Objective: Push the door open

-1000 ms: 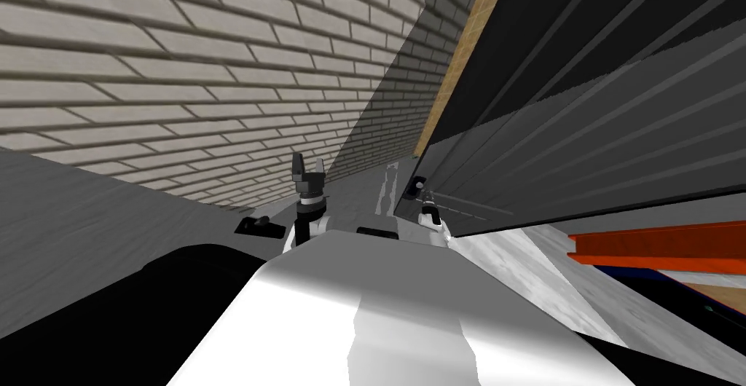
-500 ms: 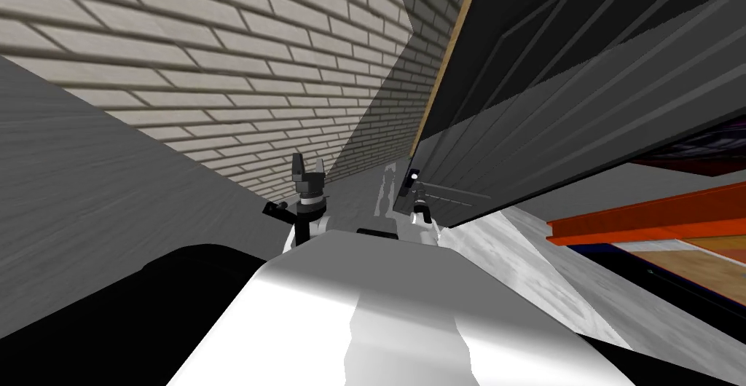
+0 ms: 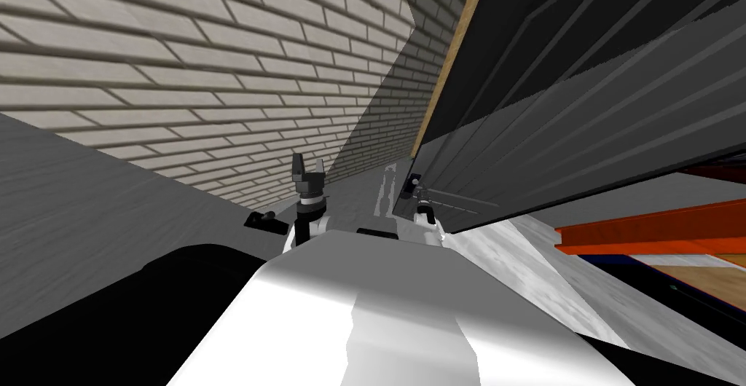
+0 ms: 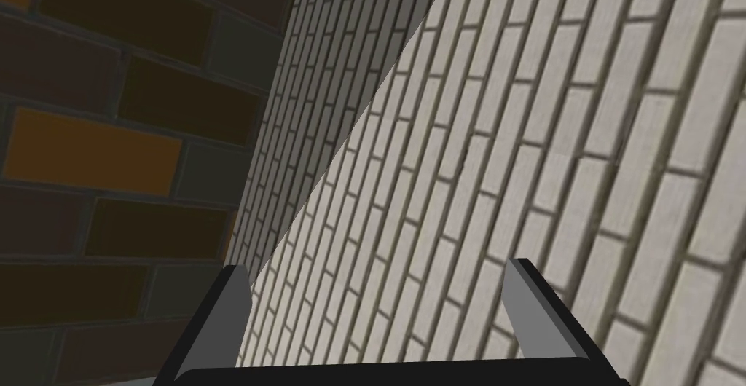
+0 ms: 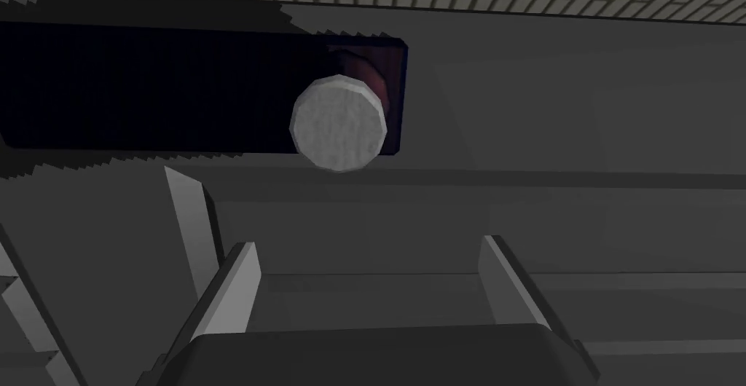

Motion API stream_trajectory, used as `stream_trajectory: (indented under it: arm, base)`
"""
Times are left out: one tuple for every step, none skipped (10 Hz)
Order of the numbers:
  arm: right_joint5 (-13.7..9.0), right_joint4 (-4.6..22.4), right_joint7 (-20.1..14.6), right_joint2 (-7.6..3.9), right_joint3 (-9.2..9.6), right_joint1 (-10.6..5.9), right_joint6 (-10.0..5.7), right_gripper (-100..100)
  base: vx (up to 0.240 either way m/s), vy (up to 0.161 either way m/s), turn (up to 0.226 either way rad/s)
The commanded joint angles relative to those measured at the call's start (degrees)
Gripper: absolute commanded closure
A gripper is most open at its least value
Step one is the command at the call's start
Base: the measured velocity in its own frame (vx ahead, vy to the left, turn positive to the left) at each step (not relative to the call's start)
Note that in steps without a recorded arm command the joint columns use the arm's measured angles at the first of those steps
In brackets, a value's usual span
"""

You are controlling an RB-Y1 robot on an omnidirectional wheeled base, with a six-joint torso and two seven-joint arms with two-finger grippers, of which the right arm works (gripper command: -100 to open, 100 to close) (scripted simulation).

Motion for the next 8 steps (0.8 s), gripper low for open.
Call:
stream_trajectory:
  arm:
    - [-0.1,0.4,0.0,0.01,-0.26,-0.20,-0.42,-100]
    - [-0.1,0.7,0.0,0.85,-0.42,-0.28,-0.81,-100]
    - [-0.1,0.9,0.0,1.98,-0.55,-0.34,-1.11,-100]
    - [-0.1,1.1,0.1,2.87,-0.62,-0.37,-1.28,-100]
    - [-0.2,1.0,0.0,2.19,-0.55,-0.33,-1.25,-100]
    - [-0.2,1.0,0.0,2.19,-0.55,-0.33,-1.25,100]
    - [-0.2,1.0,0.0,2.19,-0.55,-0.33,-1.25,100]
    - [-0.2,1.0,0.0,2.19,-0.55,-0.33,-1.25,100]
  base:
    - [0.278,-0.044,0.024]
    - [0.278,-0.003,0.025]
    - [0.234,-0.011,0.015]
    - [0.170,0.001,0.021]
    - [0.067,0.008,-0.002]
    - [-0.009,0.000,-0.004]
    - [-0.031,-0.001,0.010]
    - [-0.025,-0.002,0.008]
